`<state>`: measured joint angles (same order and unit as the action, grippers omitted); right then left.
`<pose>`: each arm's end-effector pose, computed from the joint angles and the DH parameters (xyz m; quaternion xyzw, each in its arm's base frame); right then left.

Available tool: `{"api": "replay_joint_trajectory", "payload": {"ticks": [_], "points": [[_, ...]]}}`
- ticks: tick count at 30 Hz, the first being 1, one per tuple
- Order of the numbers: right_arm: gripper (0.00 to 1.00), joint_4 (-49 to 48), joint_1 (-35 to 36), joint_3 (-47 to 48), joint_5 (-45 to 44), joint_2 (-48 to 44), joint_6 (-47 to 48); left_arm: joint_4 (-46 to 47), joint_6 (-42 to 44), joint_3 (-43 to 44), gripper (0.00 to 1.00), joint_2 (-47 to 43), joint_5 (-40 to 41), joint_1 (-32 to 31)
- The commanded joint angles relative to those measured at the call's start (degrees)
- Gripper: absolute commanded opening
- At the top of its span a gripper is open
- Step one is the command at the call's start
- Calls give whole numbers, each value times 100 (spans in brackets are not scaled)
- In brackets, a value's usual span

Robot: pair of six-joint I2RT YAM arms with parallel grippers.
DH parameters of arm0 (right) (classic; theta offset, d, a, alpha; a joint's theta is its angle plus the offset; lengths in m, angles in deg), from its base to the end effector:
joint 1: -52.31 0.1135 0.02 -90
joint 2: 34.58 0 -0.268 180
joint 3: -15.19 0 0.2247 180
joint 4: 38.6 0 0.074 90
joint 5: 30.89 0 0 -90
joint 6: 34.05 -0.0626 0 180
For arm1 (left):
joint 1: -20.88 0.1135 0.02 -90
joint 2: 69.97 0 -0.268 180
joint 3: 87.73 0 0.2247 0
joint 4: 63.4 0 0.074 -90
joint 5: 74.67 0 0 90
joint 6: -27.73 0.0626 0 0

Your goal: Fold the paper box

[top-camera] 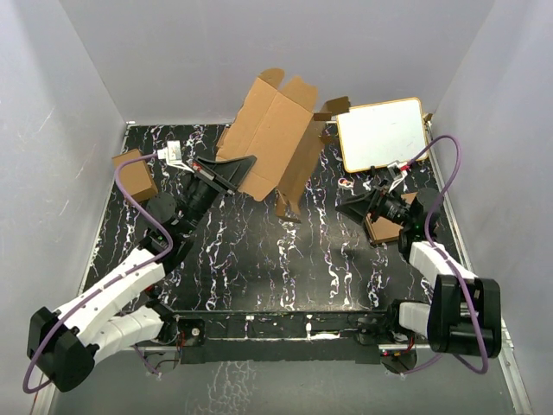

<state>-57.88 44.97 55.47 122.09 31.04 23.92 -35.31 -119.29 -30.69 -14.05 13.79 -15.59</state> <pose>0.2197 0.0279 0.2506 -0.1153 0.7146 0.5013 0.4740 0.1708 -0.1284 0.4065 -0.0788 0.4999 -0.6328 0.5861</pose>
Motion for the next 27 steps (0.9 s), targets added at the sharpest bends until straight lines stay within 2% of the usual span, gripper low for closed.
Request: {"api": "replay_joint_trajectory", "payload": {"ticks": [1,5,6,9,10,12,20,22,23,25,27], "points": [[100,-2514,-36,191,-163,374,-1140,195,-409,73,0,-196,-390,35],[100,-2315,-88,551,308,724,-1376,467,-642,-57,0,-127,-525,34],[100,-2648,-74,546,390,799,-1768,552,-686,-78,0,-107,-564,34],[100,-4524,86,318,314,1123,-3111,1092,-960,-254,0,12,-627,33],[100,-4869,150,344,290,1222,-3402,1249,-1054,-302,0,56,-635,34],[100,-4966,242,485,243,1347,-3640,1493,-1155,-348,0,149,-688,35],[99,-4845,321,662,39,1642,-3807,1665,-1280,-248,0,320,-816,34],[100,-5114,322,769,122,1707,-3892,1731,-1340,-244,0,361,-865,35],[97,-5341,315,827,233,1718,-3858,1747,-1355,-245,0,373,-880,35],[98,-5192,133,1082,851,1588,-3323,1706,-1346,-266,0,326,-891,35],[99,-3960,-299,1264,1125,1142,-2272,1527,-1216,-273,0,200,-884,34]]}}
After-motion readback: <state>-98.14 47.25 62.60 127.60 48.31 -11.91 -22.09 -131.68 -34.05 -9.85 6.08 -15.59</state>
